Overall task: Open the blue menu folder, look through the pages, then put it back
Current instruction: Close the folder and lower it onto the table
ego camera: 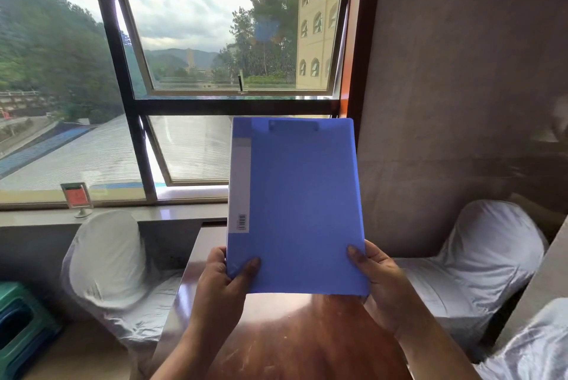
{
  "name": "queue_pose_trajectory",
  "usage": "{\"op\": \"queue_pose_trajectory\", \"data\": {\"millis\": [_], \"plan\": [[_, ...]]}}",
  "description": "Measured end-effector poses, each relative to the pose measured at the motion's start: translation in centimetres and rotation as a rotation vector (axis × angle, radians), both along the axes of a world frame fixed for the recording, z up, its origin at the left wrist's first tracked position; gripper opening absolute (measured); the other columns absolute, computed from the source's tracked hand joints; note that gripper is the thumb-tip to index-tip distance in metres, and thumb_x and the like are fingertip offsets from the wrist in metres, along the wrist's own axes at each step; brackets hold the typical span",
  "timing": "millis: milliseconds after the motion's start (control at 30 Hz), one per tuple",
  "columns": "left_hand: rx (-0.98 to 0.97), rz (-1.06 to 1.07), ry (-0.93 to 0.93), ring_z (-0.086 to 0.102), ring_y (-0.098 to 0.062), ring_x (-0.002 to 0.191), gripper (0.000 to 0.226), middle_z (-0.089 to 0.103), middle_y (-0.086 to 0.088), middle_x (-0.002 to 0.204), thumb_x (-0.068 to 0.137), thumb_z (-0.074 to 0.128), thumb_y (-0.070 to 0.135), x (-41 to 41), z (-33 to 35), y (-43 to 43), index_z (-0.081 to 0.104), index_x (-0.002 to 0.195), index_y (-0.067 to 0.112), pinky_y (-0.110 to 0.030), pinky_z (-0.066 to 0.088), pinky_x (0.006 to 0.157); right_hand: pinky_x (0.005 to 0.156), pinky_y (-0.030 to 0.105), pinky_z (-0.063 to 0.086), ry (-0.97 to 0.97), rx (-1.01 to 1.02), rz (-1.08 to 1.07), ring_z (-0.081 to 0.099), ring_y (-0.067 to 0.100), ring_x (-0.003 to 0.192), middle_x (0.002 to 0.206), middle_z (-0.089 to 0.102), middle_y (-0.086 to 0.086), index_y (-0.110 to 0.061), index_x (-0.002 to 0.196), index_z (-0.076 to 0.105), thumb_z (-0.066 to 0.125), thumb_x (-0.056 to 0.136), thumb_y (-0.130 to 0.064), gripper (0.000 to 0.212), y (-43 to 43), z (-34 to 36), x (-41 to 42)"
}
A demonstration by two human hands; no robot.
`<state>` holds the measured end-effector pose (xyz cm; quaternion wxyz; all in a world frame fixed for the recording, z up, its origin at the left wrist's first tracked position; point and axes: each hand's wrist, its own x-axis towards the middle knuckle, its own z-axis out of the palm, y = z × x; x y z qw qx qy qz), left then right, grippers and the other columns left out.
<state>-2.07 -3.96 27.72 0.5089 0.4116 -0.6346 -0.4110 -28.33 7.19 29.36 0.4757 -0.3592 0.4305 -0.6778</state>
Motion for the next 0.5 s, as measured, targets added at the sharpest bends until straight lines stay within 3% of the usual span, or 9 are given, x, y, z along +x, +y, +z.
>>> {"op": "queue_pose_trajectory", "data": {"millis": [200, 300, 367, 433, 500], "plan": [[0.007, -0.007, 0.006, 0.063, -0.001, 0.061, 0.023, 0.076, 0.013, 0.082, 0.089, 0.080, 0.030, -0.2, 0.0, 0.0, 0.058, 0.095, 0.025, -0.025, 0.049, 0.056, 0.078, 0.064, 0.065, 0.008, 0.011, -0.035, 0.076, 0.043, 0.105, 0.126, 0.078, 0.021, -0.018, 0.132, 0.074, 0.093, 0.076, -0.049, 0.067, -0.1, -0.3, -0.3], [0.049, -0.052, 0.003, 0.065, -0.001, 0.062, 0.028, 0.076, 0.016, 0.084, 0.083, 0.080, 0.040, -0.3, -0.9, 0.3, 0.061, 0.096, 0.024, -0.025, 0.051, 0.054, 0.075, 0.060, 0.068, 0.042, 0.028, -0.083, 0.078, 0.041, 0.103, 0.124, 0.079, 0.020, -0.021, 0.128, 0.077, 0.084, 0.085, -0.046, 0.051, 0.2, -0.9, -0.4], [0.143, -0.118, -0.017, 0.071, -0.007, 0.070, 0.036, 0.079, 0.015, 0.086, 0.078, 0.081, 0.047, -0.5, -2.4, 0.8, 0.066, 0.099, 0.022, -0.033, 0.057, 0.063, 0.080, 0.067, 0.064, 0.091, 0.065, -0.155, 0.080, 0.038, 0.101, 0.120, 0.081, 0.017, -0.021, 0.126, 0.076, 0.076, 0.093, -0.043, 0.040, 0.5, -2.5, -0.1], [0.285, -0.218, -0.019, 0.079, -0.018, 0.089, 0.051, 0.084, 0.004, 0.099, 0.073, 0.078, 0.057, -0.4, -5.1, 1.4, 0.070, 0.108, 0.021, -0.047, 0.062, 0.082, 0.090, 0.075, 0.057, 0.152, 0.128, -0.214, 0.080, 0.034, 0.098, 0.116, 0.083, 0.015, -0.016, 0.124, 0.072, 0.064, 0.103, -0.032, 0.028, 1.1, -5.4, 0.2], [0.351, -0.250, -0.139, 0.079, -0.016, 0.097, 0.062, 0.084, 0.002, 0.104, 0.073, 0.070, 0.070, 0.3, -8.9, 2.6, 0.070, 0.112, 0.023, -0.049, 0.062, 0.089, 0.103, 0.072, 0.053, 0.201, 0.219, -0.226, 0.079, 0.031, 0.108, 0.119, 0.083, 0.012, -0.014, 0.126, 0.069, 0.054, 0.111, -0.019, 0.022, 2.6, -9.6, 0.5]]}}
